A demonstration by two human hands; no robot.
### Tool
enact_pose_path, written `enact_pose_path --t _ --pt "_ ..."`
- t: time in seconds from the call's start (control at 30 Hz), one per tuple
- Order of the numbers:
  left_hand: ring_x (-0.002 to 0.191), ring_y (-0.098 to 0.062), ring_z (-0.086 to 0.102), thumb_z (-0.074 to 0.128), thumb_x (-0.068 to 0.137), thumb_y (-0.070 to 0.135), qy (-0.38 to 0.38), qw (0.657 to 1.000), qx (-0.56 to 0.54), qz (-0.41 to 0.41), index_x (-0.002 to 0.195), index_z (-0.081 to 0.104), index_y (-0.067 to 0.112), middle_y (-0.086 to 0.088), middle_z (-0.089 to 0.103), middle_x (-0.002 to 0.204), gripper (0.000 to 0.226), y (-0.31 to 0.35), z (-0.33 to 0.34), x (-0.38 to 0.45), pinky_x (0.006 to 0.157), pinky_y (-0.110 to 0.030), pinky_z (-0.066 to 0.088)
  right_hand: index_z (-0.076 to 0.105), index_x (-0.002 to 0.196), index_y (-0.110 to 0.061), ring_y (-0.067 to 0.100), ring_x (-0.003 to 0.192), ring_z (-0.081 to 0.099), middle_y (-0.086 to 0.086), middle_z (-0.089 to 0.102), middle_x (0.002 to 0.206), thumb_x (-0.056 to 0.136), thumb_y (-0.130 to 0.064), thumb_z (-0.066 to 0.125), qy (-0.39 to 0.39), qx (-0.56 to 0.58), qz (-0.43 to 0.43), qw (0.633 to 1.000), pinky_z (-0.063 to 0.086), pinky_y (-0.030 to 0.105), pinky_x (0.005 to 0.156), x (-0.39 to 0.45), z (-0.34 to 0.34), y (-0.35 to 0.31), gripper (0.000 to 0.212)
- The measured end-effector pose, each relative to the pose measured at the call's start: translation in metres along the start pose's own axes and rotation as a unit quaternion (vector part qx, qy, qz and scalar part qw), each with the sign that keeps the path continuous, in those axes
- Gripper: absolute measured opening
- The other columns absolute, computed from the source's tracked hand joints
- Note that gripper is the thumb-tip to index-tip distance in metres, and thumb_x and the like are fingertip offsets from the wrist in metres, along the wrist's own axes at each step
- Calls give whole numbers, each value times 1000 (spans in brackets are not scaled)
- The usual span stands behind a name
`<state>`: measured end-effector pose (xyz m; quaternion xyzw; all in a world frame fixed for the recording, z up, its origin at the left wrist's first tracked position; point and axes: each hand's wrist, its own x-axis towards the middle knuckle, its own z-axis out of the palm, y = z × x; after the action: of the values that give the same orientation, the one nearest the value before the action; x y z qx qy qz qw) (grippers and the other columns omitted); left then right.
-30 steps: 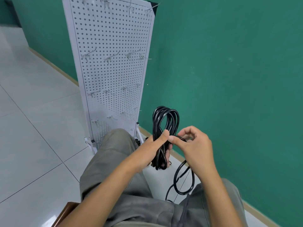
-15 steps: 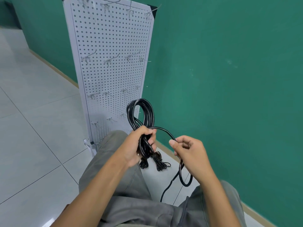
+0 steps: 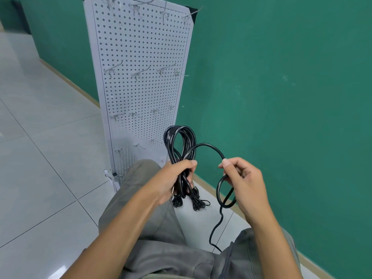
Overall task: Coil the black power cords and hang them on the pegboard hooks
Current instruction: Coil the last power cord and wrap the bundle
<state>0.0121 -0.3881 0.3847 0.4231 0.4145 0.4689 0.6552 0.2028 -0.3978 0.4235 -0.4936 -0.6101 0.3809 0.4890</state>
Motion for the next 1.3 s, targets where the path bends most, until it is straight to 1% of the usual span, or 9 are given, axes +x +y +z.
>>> enact_pose_path --t 0.2,0.37,0.57,0.67,0.77,0.93,1.03,1.17,1.3 --pt "74 -22 62 69 92 52 -15 998 60 18 106 68 1 -14 67 78 54 -15 19 1 76 -42 53 73 85 -11 2 60 46 -15 58 67 101 -21 63 11 17 -8 1000 39 11 60 -1 9 -5 21" --pt "79 -10 65 64 96 55 -36 992 106 50 105 78 28 8 71 83 31 -15 34 -3 77 -31 50 80 91 -7 7 77 62 11 69 106 94 -11 71 88 120 22 989 51 12 62 0 14 -5 10" --pt "119 -12 67 71 96 39 -47 992 77 85 125 70 22 3 75 120 34 -22 44 -1 108 -33 47 78 101 -9 16 89 72 7 76 110 96 -14 68 87 196 78 974 58 24 75 2 24 -1 13" --pt "114 -11 69 72 97 25 -18 993 72 95 121 71 20 3 76 117 25 -24 48 1 102 -29 52 68 112 -5 26 101 72 14 76 107 103 -12 57 58 217 74 972 58 35 91 1 33 -1 16" --pt "103 -11 71 74 95 23 -6 993 68 96 114 71 12 1 77 107 23 -24 47 1 94 -28 53 55 117 -17 20 92 72 6 76 97 107 -18 51 47 228 88 968 57 33 86 0 38 0 11" --pt "119 -19 68 74 94 25 -30 998 -7 45 125 70 17 -5 75 121 32 -28 45 1 106 -35 51 57 120 -22 22 106 72 5 77 109 108 -31 47 11 215 105 971 52 48 102 0 30 5 18" --pt "106 -10 71 69 97 21 -48 999 -17 20 121 69 14 1 78 109 25 -26 46 -1 86 -21 53 58 118 -17 36 110 69 15 74 113 101 -37 58 -15 188 96 977 48 57 105 0 20 10 26" --pt "78 -10 66 68 97 23 -56 998 -34 1 99 69 22 10 70 75 3 -25 44 0 61 -18 49 60 113 -13 30 114 67 16 70 123 94 -25 71 -30 169 56 984 52 46 101 1 6 16 24" --pt "74 -2 62 67 98 21 -46 999 -26 11 108 69 24 16 67 73 10 -25 42 3 62 -16 48 71 93 -15 16 115 68 -1 73 121 92 -6 69 -51 93 26 994 54 36 103 2 5 18 9"
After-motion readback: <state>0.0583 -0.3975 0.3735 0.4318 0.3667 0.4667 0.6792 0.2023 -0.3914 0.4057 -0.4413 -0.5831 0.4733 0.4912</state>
